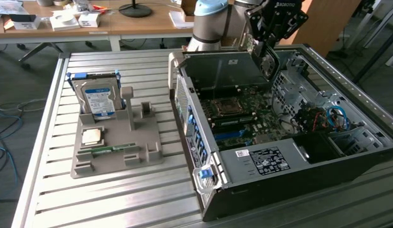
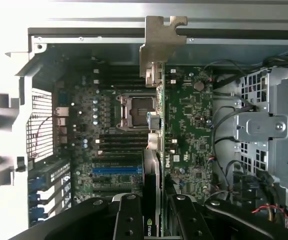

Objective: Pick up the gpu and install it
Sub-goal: 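Pick up the gpu and move the gpu toward the slot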

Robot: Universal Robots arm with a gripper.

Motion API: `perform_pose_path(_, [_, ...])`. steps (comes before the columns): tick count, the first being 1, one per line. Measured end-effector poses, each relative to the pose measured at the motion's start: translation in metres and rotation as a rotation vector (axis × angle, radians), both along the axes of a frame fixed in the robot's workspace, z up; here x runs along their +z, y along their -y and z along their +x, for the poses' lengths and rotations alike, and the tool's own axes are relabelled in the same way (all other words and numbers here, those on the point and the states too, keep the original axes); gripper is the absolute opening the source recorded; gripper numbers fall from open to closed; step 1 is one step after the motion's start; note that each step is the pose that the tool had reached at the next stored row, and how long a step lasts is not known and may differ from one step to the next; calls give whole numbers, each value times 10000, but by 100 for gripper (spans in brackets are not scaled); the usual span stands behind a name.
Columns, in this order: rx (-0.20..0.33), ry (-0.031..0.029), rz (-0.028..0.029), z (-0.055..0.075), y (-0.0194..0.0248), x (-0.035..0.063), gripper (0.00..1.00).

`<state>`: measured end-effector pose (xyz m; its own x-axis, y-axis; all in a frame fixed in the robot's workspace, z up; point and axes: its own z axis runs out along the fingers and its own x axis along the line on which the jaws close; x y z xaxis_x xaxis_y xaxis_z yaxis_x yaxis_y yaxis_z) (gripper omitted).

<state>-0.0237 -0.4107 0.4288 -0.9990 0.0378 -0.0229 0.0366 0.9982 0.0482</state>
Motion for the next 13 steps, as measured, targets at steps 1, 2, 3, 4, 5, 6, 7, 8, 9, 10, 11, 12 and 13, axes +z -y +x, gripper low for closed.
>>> perform_pose_path(1, [-1,0,0,24,0,0,27])
perform_pose_path(2, [-1,0,-1,50,0,1,27])
perform_pose_path(3, [-2,-1,-1,73,0,0,27])
perform_pose_path(4, [-1,0,0,96,0,0,27])
perform_pose_path(5, [0,0,0,117,0,0,27])
perform_pose_path(6, [0,0,-1,139,0,0,27])
perform_pose_path(7, [-2,0,-1,159,0,1,27])
perform_pose_path(8, [-1,0,-1,181,0,0,27])
perform_pose_path(9, [-1,0,0,196,0,0,27])
perform_pose_path(10, [0,0,0,203,0,0,27])
perform_pose_path(11, [-1,0,0,203,0,0,27])
perform_pose_path(12, [-1,0,0,203,0,0,27])
perform_pose_path(13, [-1,0,-1,203,0,0,27])
